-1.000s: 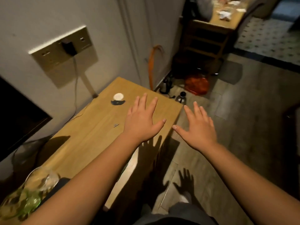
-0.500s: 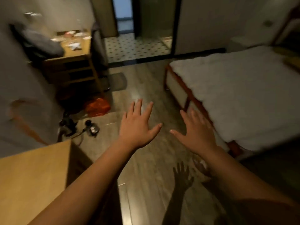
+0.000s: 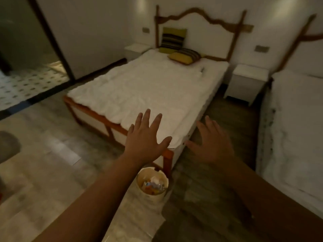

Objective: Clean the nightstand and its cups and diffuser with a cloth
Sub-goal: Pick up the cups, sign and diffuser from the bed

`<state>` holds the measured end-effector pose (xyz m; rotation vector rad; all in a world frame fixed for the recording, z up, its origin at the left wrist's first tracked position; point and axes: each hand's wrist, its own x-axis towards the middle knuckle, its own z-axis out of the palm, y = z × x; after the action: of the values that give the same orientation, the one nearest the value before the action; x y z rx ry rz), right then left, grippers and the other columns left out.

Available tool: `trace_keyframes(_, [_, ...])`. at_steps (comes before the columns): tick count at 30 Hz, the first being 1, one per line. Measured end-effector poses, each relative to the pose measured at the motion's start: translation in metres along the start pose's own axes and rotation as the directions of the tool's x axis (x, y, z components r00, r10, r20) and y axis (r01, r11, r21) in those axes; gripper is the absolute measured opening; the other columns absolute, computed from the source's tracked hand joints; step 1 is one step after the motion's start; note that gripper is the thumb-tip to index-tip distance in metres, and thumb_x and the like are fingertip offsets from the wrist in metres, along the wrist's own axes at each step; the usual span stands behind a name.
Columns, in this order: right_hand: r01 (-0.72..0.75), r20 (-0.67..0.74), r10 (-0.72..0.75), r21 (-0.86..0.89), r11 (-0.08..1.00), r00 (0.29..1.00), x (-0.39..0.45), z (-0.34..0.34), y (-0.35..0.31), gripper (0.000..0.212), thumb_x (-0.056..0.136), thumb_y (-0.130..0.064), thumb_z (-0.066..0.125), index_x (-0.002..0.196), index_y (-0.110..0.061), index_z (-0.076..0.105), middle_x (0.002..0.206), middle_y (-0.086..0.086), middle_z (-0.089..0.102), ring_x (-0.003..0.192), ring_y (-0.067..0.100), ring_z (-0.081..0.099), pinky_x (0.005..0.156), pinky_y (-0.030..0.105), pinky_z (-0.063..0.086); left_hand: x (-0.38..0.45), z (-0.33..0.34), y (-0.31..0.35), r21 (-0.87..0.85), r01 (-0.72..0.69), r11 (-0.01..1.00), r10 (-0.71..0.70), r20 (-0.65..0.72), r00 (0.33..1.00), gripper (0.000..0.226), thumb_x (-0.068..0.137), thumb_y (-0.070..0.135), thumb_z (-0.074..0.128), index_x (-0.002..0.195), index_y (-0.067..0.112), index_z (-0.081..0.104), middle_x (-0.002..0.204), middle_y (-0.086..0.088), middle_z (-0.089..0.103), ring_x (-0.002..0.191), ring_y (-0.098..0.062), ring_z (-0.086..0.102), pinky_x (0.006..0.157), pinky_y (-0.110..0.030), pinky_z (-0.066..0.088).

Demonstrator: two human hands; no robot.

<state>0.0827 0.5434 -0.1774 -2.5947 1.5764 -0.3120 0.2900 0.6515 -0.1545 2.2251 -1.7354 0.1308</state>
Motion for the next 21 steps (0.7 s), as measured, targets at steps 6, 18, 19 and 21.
trace_keyframes(6, [-0.191, -0.043, 0.189, -0.024, 0.981, 0.981, 0.029, 0.004, 0.058, 0.096, 0.071, -0.089, 0.022, 0.15, -0.035, 0.01, 0.163, 0.001, 0.002, 0.149, 0.027, 0.006, 0.114, 0.056, 0.016, 0.09, 0.04, 0.032, -0.04, -0.191, 0.981, 0.192, 0.035, 0.981, 0.083, 0.081, 0.078, 0.023, 0.15, 0.032, 0.011, 0.162, -0.009, 0.006, 0.148, -0.033, 0.004, 0.111, -0.057, 0.022])
trace_keyframes(18, [-0.481, -0.016, 0.481, -0.005, 0.877, 0.877, 0.101, 0.0, 0.135, 0.1, 0.068, -0.092, 0.019, 0.151, -0.037, 0.004, 0.163, -0.002, -0.006, 0.149, 0.024, 0.001, 0.116, 0.056, 0.009, 0.252, 0.105, 0.094, -0.09, -0.454, 0.886, 0.463, 0.141, 0.875, 0.093, 0.075, 0.083, 0.009, 0.152, 0.033, 0.007, 0.162, -0.009, 0.003, 0.148, -0.033, 0.003, 0.114, -0.057, 0.018])
trace_keyframes(19, [-0.486, -0.004, 0.486, -0.006, 0.874, 0.874, 0.106, 0.001, 0.143, 0.097, 0.072, -0.088, 0.028, 0.151, -0.037, 0.004, 0.163, -0.002, -0.006, 0.149, 0.025, 0.001, 0.116, 0.057, 0.01, 0.261, 0.112, 0.098, -0.093, -0.454, 0.886, 0.463, 0.15, 0.873, 0.093, 0.074, 0.084, 0.009, 0.152, 0.033, 0.006, 0.162, -0.008, 0.002, 0.148, -0.032, 0.002, 0.114, -0.057, 0.018])
trace_keyframes(21, [-0.497, 0.015, 0.497, -0.015, 0.867, 0.867, 0.119, 0.006, 0.166, 0.097, 0.073, -0.086, 0.035, 0.151, -0.037, 0.003, 0.163, -0.003, -0.005, 0.149, 0.025, 0.002, 0.116, 0.058, 0.013, 0.283, 0.13, 0.112, -0.093, -0.454, 0.886, 0.464, 0.175, 0.868, 0.094, 0.073, 0.086, 0.009, 0.152, 0.034, 0.004, 0.162, -0.008, 0.001, 0.148, -0.032, 0.001, 0.114, -0.057, 0.018])
